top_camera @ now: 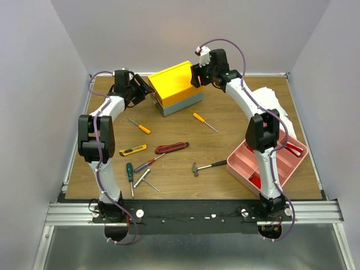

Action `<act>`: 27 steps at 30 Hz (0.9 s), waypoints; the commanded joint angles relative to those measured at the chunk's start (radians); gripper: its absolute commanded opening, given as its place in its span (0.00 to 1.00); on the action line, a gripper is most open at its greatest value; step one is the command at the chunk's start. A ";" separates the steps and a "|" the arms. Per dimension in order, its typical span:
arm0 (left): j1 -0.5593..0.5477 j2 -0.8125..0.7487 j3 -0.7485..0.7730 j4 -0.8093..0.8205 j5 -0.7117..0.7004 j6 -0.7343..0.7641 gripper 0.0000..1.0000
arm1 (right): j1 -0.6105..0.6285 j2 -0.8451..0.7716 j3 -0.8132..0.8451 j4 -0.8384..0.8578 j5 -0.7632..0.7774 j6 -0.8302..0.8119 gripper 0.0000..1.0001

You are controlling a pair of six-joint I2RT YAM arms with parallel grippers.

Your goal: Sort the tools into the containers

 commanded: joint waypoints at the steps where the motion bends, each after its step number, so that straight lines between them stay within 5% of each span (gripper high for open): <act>1: 0.014 -0.015 -0.023 -0.156 -0.106 0.062 0.74 | 0.016 0.023 0.000 -0.021 0.112 -0.060 0.70; 15: 0.152 -0.270 -0.254 -0.240 -0.141 0.108 0.73 | 0.019 0.020 -0.016 -0.029 0.106 -0.056 0.71; 21: 0.156 -0.345 -0.246 -0.060 0.059 0.102 0.78 | 0.020 -0.075 0.047 -0.117 0.103 -0.138 0.74; 25: 0.156 -0.388 -0.196 0.018 0.190 0.114 0.81 | 0.008 -0.271 -0.167 -0.164 0.044 -0.304 0.76; 27: 0.156 -0.403 -0.186 0.062 0.245 0.111 0.82 | 0.002 -0.369 -0.414 -0.116 -0.002 -0.409 0.77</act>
